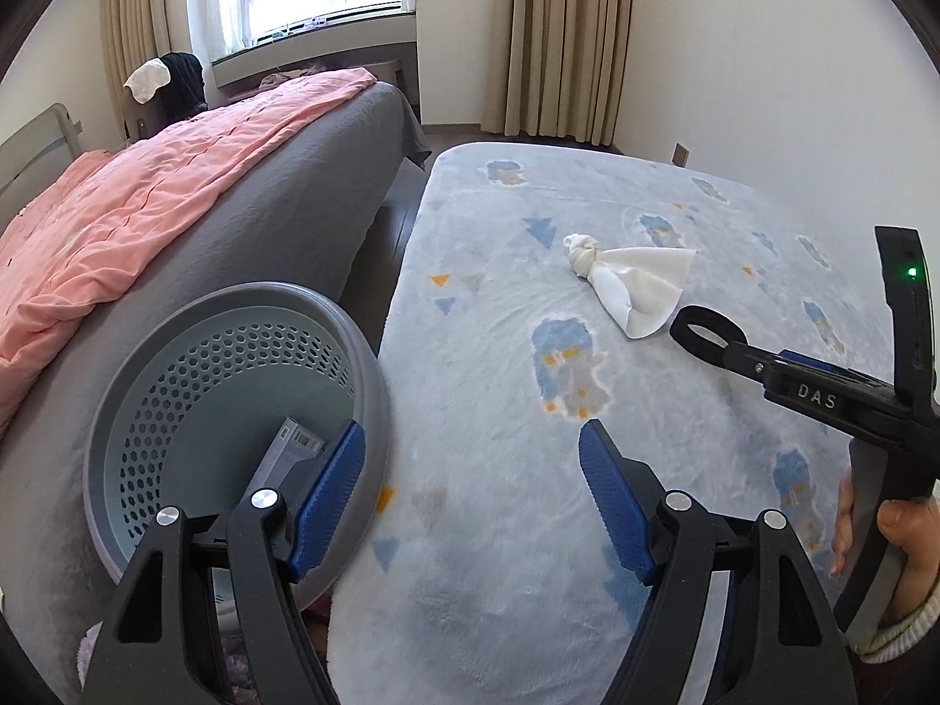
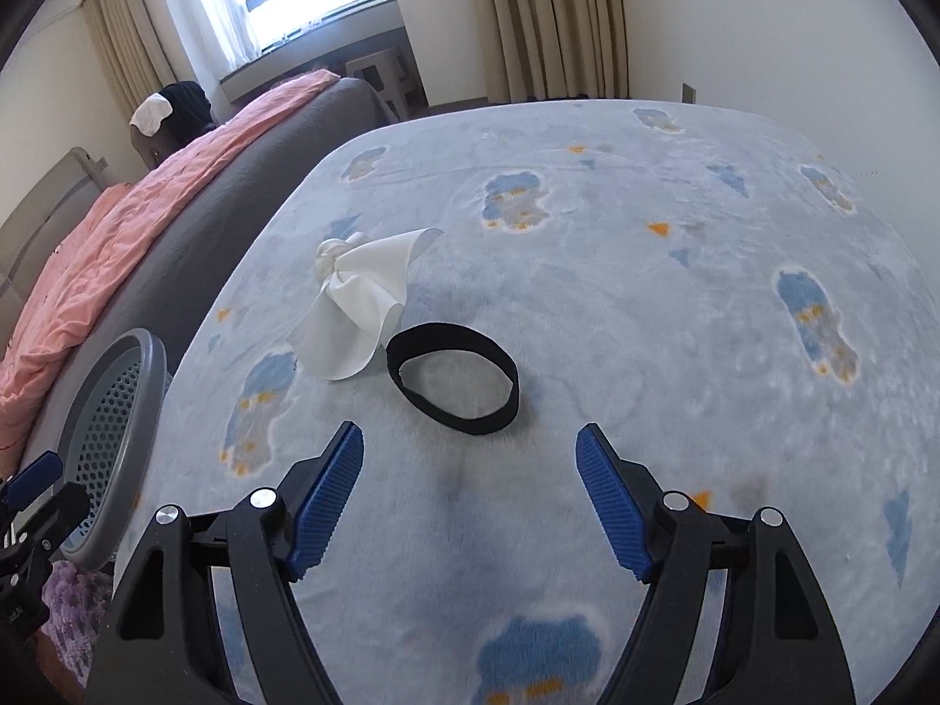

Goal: Collect trash
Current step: 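Grasp the black elastic band with the right tool and lift it, then grasp the white knotted cloth with the left tool while the right tool holds the band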

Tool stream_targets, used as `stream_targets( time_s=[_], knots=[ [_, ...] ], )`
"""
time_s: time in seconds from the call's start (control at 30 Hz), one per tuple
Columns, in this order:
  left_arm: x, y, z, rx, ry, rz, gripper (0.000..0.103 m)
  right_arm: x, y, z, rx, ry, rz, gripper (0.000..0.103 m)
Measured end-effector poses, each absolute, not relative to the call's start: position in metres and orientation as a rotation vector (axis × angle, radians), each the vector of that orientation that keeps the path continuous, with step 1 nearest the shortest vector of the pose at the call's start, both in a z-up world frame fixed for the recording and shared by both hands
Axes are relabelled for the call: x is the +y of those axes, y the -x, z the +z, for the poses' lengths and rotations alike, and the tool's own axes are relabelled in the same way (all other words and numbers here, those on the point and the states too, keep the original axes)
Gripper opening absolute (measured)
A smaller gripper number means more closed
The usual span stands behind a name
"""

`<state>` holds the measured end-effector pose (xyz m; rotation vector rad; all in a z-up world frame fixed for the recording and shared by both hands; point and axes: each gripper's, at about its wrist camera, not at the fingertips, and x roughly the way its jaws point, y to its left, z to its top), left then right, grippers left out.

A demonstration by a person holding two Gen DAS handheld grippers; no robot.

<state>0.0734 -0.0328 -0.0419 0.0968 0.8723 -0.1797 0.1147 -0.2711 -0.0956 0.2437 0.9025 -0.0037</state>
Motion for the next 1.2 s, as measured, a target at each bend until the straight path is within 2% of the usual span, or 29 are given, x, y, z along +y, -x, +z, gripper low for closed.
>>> stream_targets(
  time_s=[0.1, 0.47, 0.53, 0.63, 0.77, 0.8, 1.2],
  knots=[
    [-0.036, -0.078, -0.047, 0.883, -0.101, -0.182, 0.072, -0.271, -0.13, -0.105, 0.932, -0.228, 0.005, 0.079],
    [-0.045, -0.094, -0.066, 0.934, -0.11, -0.176, 0.072, -0.257, -0.153, -0.114, 0.938, -0.126, -0.014, 0.078],
    [-0.047, -0.096, -0.068, 0.939, -0.113, -0.176, 0.072, -0.253, -0.155, -0.115, 0.932, -0.093, -0.032, 0.072],
    [-0.049, -0.098, -0.069, 0.941, -0.115, -0.174, 0.072, -0.253, -0.154, -0.114, 0.919, -0.077, -0.04, 0.054],
    [-0.055, -0.102, -0.069, 0.934, -0.115, -0.173, 0.072, -0.262, -0.15, -0.112, 0.917, -0.107, -0.045, 0.012],
    [-0.058, -0.104, -0.069, 0.931, -0.117, -0.17, 0.072, -0.266, -0.148, -0.112, 0.918, -0.13, -0.039, 0.008],
    [-0.113, -0.141, -0.063, 0.933, -0.09, -0.261, 0.072, -0.311, -0.12, -0.091, 0.86, -0.306, -0.067, 0.005]
  ],
)
